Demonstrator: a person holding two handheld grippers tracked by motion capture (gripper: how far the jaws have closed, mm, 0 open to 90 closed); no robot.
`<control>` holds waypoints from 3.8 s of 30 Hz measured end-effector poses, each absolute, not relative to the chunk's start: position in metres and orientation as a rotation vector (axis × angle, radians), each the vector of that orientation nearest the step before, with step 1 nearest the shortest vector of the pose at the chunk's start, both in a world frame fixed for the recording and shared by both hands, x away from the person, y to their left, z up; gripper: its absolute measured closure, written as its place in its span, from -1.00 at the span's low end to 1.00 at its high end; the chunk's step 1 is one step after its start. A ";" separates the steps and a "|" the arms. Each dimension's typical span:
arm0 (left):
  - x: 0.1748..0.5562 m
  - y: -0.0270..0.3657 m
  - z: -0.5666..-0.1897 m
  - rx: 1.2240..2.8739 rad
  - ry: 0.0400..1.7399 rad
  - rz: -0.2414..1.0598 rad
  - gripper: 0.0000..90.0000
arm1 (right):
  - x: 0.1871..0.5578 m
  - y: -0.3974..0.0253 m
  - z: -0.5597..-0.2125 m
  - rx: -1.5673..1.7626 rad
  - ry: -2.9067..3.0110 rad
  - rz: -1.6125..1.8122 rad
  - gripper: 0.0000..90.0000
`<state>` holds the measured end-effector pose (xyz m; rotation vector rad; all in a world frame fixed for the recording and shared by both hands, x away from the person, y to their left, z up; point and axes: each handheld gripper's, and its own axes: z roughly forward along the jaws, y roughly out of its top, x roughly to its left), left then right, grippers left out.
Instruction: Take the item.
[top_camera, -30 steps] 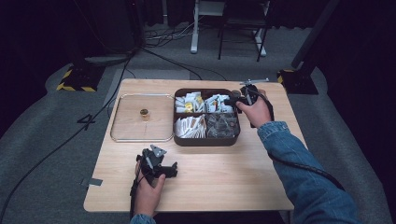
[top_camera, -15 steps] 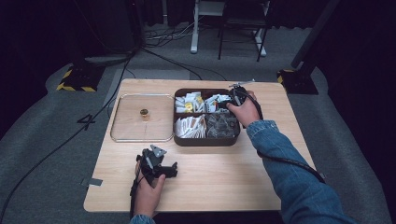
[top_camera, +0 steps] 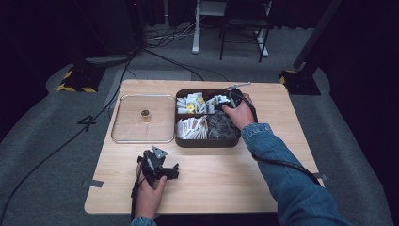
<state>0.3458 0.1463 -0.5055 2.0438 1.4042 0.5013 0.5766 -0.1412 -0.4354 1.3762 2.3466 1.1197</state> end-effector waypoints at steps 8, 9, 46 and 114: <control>0.346 0.146 -0.505 2.044 1.404 0.503 -1.00 | 0.584 -0.129 -0.442 1.387 2.346 1.095 0.48; 0.346 0.146 -0.505 2.044 1.404 0.503 -1.00 | 0.585 -0.128 -0.443 1.395 2.343 1.095 0.49; 0.346 0.147 -0.505 2.048 1.403 0.500 -1.00 | 0.564 -0.160 -0.383 1.329 2.296 1.295 0.94; 0.346 0.147 -0.505 2.050 1.403 0.503 -1.00 | 0.359 -0.194 -0.433 1.013 2.724 1.370 0.93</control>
